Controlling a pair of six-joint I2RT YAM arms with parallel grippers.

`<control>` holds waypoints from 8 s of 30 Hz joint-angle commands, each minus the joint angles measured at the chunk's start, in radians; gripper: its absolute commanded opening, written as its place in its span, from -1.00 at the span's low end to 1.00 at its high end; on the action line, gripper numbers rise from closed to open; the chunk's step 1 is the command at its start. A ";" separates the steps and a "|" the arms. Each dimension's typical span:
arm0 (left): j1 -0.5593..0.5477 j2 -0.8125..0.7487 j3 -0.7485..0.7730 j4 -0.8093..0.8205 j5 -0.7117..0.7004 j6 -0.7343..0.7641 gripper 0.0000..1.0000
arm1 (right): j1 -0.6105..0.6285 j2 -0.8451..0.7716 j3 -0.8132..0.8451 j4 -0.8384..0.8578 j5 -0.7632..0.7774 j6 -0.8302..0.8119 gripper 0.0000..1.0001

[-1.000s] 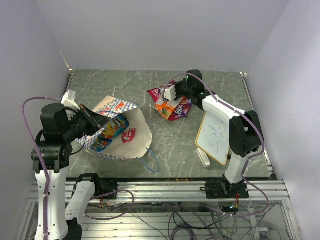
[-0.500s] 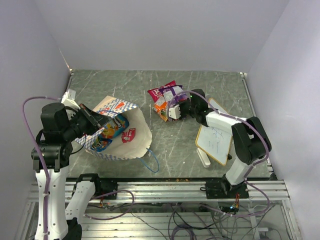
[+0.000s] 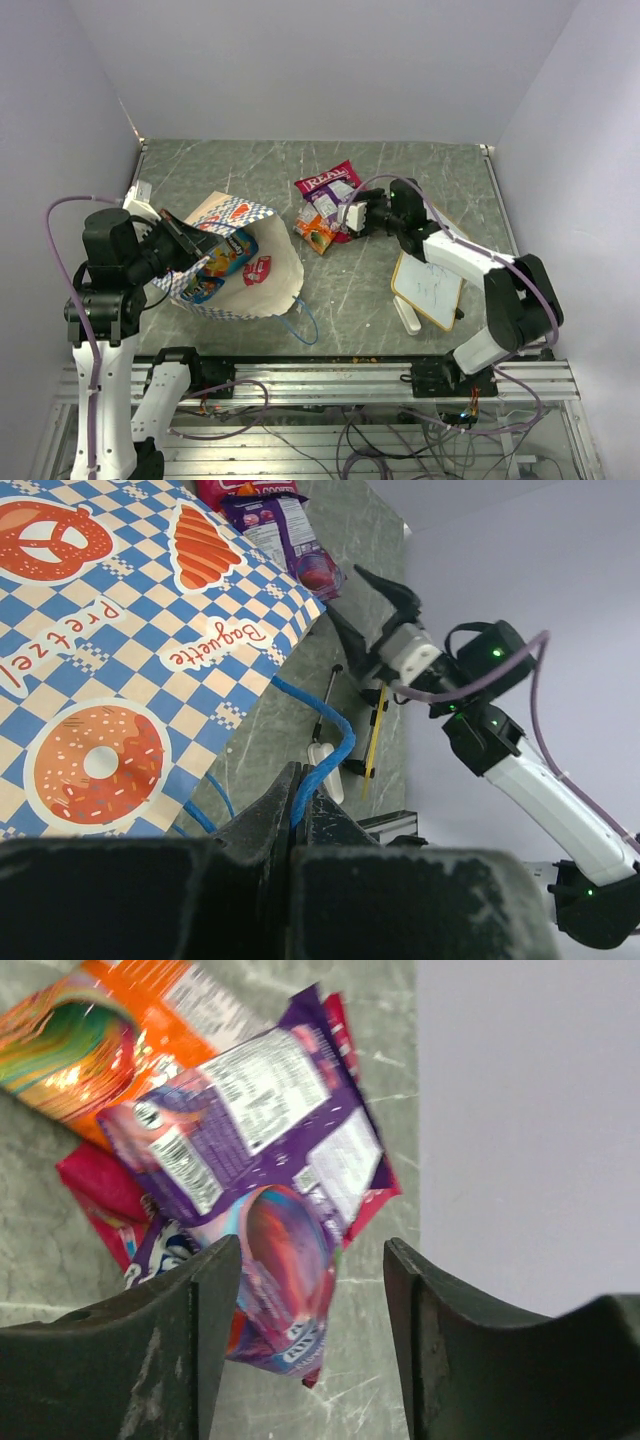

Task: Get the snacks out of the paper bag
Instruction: Place the snack at the center of the board, then take out the snack from the paper bag, then place the snack at the center of the board, then take out the snack from the paper bag.

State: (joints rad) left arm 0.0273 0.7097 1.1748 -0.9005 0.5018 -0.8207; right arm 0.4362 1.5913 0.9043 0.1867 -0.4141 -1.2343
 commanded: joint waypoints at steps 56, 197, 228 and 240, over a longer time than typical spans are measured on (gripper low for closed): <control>-0.001 -0.136 -0.098 0.176 0.194 -0.085 -0.86 | 0.691 0.407 0.359 -0.063 0.255 0.280 0.20; -0.018 0.187 0.082 -0.278 0.440 0.529 -0.86 | 0.612 0.719 0.498 0.268 0.109 -0.115 0.40; -0.018 0.079 0.193 -0.301 -0.047 0.310 -0.86 | 0.612 0.360 0.261 0.482 0.052 0.318 -1.00; -0.018 0.057 0.160 -0.186 -0.087 0.227 -0.86 | 0.602 -0.016 0.089 0.335 -0.037 0.577 -1.00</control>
State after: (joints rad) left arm 0.0151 0.7750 1.3434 -1.1511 0.4515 -0.5594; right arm 1.0492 1.7523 0.9867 0.5003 -0.4133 -0.7383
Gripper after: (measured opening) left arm 0.073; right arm 0.045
